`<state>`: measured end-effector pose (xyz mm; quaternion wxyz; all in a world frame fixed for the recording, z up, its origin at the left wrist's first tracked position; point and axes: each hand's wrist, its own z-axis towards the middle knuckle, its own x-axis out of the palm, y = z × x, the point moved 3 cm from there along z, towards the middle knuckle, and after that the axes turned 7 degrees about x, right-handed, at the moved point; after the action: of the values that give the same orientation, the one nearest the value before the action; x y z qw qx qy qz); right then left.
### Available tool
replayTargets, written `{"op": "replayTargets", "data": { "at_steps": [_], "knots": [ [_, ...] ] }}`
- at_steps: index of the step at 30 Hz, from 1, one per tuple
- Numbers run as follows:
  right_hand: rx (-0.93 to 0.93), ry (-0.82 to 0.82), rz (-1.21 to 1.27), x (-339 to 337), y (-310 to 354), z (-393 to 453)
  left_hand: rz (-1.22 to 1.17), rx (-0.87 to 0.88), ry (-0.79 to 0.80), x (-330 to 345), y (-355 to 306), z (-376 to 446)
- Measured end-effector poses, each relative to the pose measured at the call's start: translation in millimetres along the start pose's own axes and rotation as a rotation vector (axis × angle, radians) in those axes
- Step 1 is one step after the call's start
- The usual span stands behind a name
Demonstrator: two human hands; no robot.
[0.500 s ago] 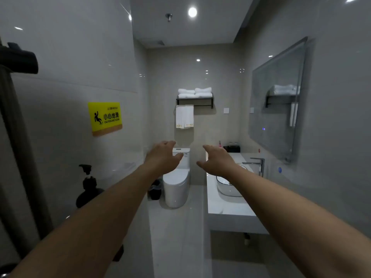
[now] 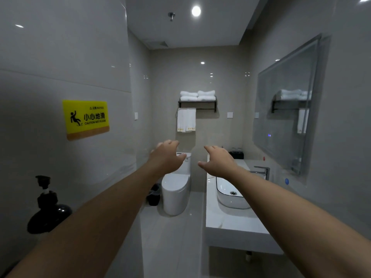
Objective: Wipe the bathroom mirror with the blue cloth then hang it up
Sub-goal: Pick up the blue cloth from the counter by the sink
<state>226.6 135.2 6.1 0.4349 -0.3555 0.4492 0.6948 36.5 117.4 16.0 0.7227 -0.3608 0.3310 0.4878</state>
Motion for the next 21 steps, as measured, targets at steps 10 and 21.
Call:
{"op": "replayTargets", "data": {
  "at_steps": [10, 21],
  "knots": [
    [-0.004, 0.023, 0.021, 2, -62, 86, 0.000, -0.041, 0.007, 48, -18, 91],
    [-0.015, 0.059, 0.025, 41, -95, 166, 0.045, -0.077, 0.050, 107, -2, 156]
  ]
}}
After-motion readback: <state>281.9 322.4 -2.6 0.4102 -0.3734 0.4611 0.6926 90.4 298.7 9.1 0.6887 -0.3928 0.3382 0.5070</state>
